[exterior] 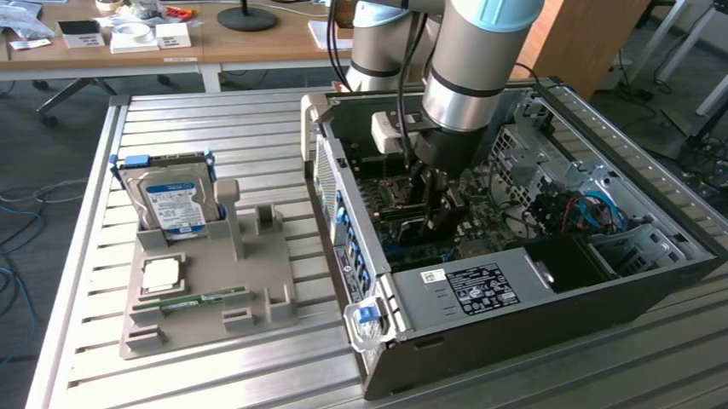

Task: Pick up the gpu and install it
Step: 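Insert the gpu into the slot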

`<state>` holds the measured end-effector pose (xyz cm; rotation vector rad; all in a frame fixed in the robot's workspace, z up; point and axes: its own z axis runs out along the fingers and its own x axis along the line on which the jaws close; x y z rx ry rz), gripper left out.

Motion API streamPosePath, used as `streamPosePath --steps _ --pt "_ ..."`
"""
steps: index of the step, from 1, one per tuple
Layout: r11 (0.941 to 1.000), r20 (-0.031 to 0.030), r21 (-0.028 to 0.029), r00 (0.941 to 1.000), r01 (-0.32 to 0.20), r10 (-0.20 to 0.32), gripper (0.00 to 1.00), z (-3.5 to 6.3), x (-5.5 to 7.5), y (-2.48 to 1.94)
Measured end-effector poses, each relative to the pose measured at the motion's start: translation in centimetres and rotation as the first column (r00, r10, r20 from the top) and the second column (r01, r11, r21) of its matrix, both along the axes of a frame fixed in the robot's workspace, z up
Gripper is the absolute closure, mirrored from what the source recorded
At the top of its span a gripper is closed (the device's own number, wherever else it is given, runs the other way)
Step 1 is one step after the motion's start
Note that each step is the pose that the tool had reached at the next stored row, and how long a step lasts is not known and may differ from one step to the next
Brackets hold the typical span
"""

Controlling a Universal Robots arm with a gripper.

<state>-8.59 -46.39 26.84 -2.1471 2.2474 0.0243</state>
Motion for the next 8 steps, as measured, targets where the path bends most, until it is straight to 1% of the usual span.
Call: streamPosePath --steps 3,8 --pt "1.0 -0.0001 -0.0002 1.0 0.0 0.0 0.37 0.32 0.0 0.0" --pt "1.0 0.0 -0.0001 1.0 0.0 0.0 0.37 1.2 0.0 0.0"
